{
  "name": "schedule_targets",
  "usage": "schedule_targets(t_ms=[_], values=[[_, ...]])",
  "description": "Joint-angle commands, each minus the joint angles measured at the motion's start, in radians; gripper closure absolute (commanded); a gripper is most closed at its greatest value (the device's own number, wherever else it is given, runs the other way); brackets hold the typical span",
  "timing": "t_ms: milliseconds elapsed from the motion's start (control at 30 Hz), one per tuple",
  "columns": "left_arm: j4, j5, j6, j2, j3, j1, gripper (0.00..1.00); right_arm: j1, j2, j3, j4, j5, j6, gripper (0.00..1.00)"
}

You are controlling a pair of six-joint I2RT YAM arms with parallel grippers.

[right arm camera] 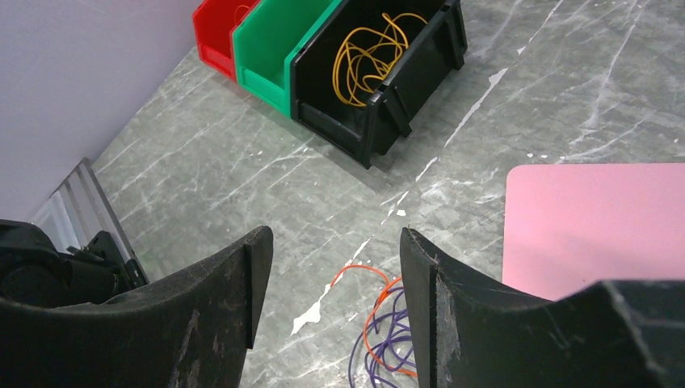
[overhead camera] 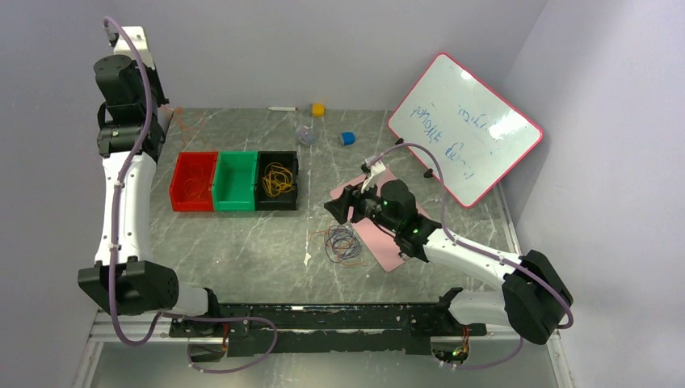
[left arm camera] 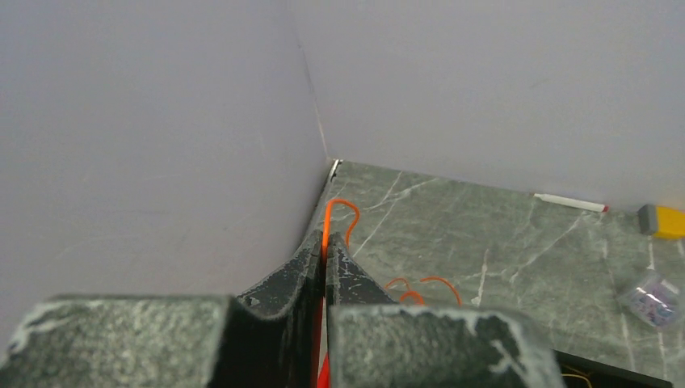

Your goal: Untangle the cables

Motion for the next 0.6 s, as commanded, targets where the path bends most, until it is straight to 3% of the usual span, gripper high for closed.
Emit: schedule_targets(t_ms=[0,333,567], values=[[-0.026,0.073,-0.035,0.003,0.137,0.008,0.93,-0.004,-0.016,-0.010,0.003,0.006,0.000,0.37],[-0.102,0.060,-0.027,0.047,0.331,0.035,0.93,-0.008,-0.013,-0.010,-0.001,0.002,0.000,0.37],[-0.064,0.033,-0.013,0.030,0.236,0.041,0.93,-0.007,-0.017,-0.019,-0.003,0.002,0.002,0.37]])
